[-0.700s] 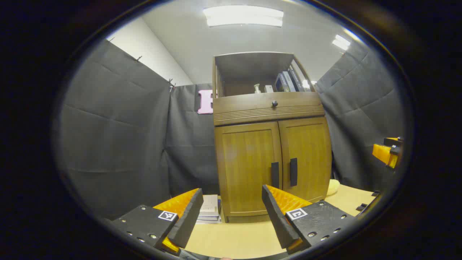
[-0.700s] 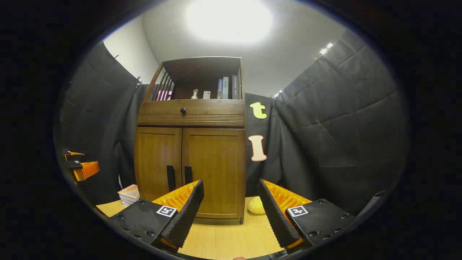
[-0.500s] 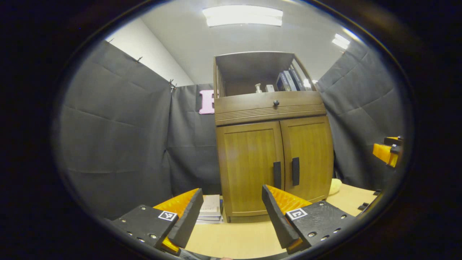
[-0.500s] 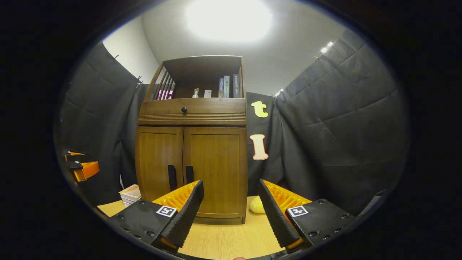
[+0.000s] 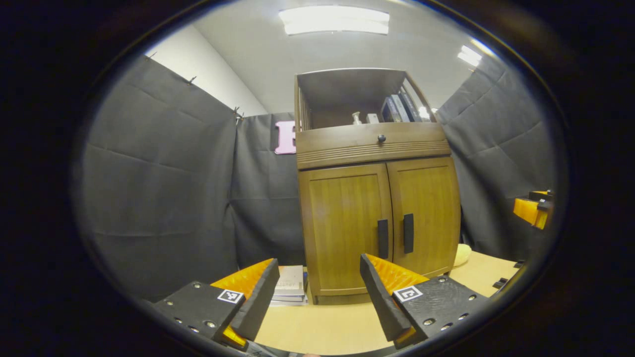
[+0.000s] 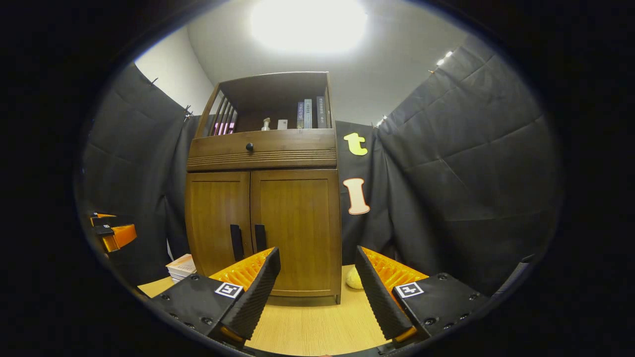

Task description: Open the right door of the double-door shoe cabinet with the right hand, and open the left door with the left hand.

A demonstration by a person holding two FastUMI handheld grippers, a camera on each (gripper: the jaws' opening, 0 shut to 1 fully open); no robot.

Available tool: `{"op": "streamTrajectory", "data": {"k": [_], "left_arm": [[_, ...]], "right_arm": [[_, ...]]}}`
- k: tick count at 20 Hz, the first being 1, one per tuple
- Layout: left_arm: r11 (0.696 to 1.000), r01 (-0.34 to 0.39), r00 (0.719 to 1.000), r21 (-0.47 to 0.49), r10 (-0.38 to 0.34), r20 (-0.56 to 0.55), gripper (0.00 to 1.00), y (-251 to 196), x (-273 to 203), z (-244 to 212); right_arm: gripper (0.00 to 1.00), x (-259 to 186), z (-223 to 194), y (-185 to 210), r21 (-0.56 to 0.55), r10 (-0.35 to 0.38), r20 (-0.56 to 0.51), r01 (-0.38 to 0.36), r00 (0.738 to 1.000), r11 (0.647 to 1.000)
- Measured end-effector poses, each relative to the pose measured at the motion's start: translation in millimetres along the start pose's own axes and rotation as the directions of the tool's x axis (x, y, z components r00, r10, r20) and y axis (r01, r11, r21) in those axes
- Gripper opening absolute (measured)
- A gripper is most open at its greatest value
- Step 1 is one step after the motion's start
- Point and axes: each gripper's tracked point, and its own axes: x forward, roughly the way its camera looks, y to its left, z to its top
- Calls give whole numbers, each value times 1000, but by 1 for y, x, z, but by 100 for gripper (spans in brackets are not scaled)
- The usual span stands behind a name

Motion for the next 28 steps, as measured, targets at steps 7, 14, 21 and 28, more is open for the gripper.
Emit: {"op": "streamTrajectory", "data": {"k": [7,14,21,28], "left_arm": [[1000,-9,1000,5,9,15,95,5,1,4],[999,-42,999,14,42,26,95,13,-4,11],[993,-114,993,40,113,41,95,48,-12,16],[979,-192,981,61,191,31,95,71,-24,16]], "right_arm": [[95,7,-3,12,-9,26,-12,-26,1000,1000],[96,44,-4,52,12,122,-22,-122,992,992],[96,93,-2,88,25,178,-7,-177,984,984],[96,150,-14,115,48,201,-29,-199,979,979]]}}
